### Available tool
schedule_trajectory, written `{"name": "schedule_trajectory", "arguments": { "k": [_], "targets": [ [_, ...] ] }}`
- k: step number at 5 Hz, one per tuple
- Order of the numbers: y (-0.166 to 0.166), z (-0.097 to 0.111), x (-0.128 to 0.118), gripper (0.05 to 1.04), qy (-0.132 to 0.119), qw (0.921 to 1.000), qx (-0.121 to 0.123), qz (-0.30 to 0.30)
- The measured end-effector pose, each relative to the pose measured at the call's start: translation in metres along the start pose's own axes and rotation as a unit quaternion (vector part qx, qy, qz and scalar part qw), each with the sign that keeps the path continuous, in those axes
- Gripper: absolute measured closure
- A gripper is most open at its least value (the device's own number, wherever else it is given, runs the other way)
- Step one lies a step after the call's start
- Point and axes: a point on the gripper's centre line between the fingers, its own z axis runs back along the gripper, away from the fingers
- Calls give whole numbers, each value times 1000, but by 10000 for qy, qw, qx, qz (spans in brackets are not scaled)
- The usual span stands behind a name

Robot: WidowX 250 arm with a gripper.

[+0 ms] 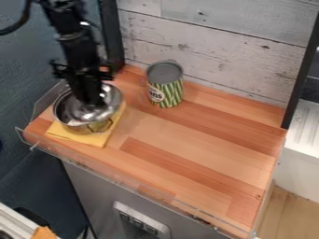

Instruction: Put the silver lid on top of the silver pot

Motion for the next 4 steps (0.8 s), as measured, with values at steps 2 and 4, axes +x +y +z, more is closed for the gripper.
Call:
{"name": "schedule_trajectory", "arguments": {
  "k": [2,4],
  "targets": [
    [18,-8,4,805,114,9997,16,198],
    [13,-14,2,805,187,9998,49,47]
  ]
}}
